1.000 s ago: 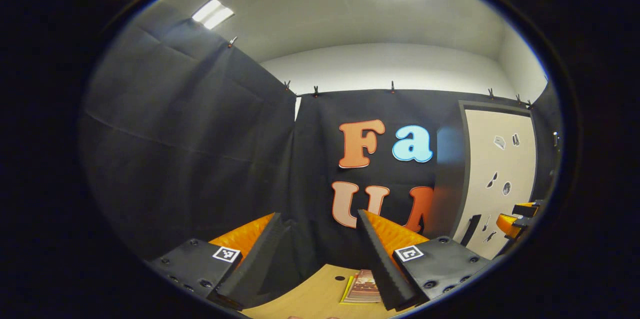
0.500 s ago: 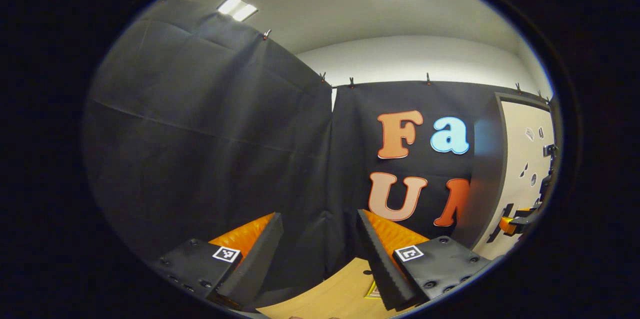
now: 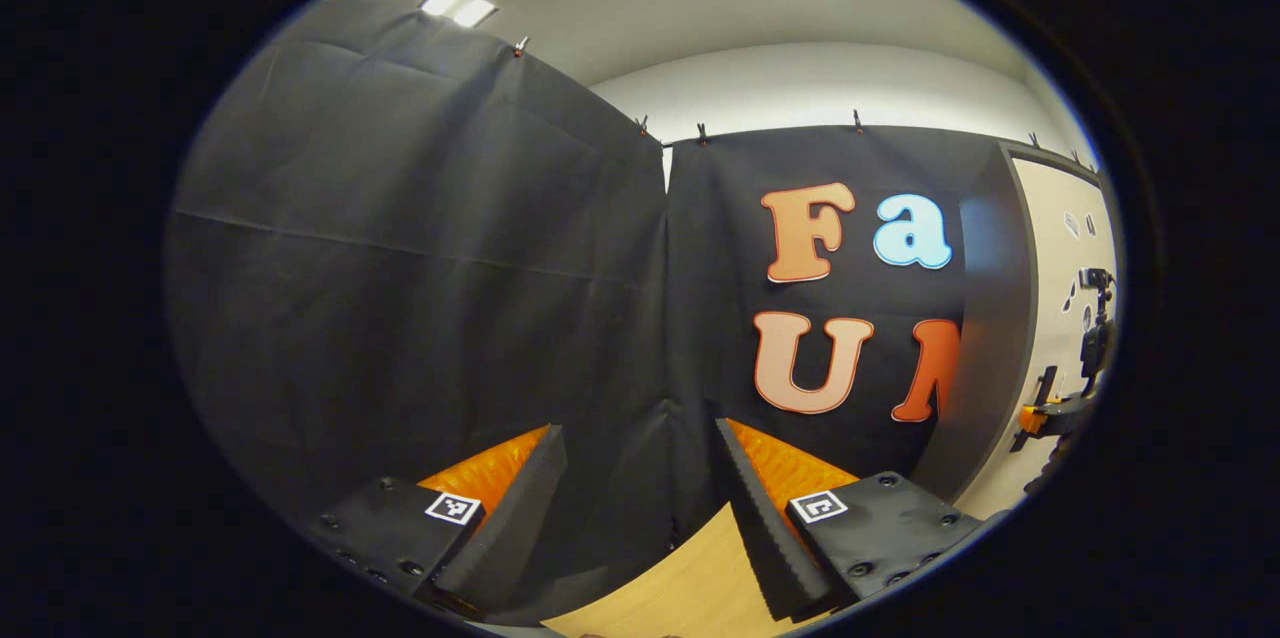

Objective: Open the cabinet door with the right hand, grasp the bottle in the cabinet with the left hand and place it on the coaster, then close the cabinet door with the right hand.

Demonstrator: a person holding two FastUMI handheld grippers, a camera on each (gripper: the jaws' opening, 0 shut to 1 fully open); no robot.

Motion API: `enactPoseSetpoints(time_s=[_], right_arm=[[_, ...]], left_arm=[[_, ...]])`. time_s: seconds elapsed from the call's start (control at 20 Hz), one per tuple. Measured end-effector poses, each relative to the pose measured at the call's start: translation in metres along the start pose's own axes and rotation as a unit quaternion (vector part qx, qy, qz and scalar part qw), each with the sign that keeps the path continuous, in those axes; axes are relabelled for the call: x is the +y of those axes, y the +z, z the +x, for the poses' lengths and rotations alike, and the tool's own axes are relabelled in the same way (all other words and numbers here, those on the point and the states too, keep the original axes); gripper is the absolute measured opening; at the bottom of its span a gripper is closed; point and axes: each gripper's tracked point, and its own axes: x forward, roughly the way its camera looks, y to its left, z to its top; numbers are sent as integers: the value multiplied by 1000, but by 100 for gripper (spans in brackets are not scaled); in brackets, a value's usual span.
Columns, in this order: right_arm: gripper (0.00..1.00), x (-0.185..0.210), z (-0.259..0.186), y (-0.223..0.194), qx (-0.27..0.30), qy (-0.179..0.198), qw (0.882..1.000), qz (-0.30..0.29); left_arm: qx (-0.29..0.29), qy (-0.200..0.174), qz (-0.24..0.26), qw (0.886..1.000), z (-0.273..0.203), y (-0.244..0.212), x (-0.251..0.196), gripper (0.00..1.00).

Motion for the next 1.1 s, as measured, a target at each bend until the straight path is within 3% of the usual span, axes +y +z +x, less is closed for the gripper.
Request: enactPoseSetpoints(time_s=[0.1, 0.2, 0.25, 0.3, 0.45, 0.7, 0.75, 0.85, 1.1], right_arm=[[36, 0, 0, -1, 1, -2, 1000, 5], [32, 0, -3, -1, 7, 5, 1000, 18], [29, 0, -5, -2, 7, 7, 1000, 21], [28, 1, -6, -1, 2, 9, 1000, 16], [25, 2, -15, -1, 2, 33, 999, 19], [25, 2, -35, 4, 3, 105, 994, 14], [25, 2, -39, 5, 5, 119, 993, 15], [25, 5, -51, 6, 10, 138, 990, 18], [25, -1, -76, 8, 6, 181, 983, 24]], left_arm=[[-2, -8, -2, 1000, -1, -2, -1, 100], [0, -20, -6, 1000, -3, -4, -3, 93], [2, -26, -7, 1000, -3, -5, -3, 96], [3, -31, -8, 999, -4, -5, -4, 93], [2, -51, -9, 999, -5, -8, -16, 100], [-6, -85, 1, 996, -5, -3, -71, 93], [-11, -91, 2, 996, -5, -1, -80, 100], [-15, -106, 1, 994, -11, 2, -104, 93], [-13, -156, -5, 988, -24, 1, -170, 94]])
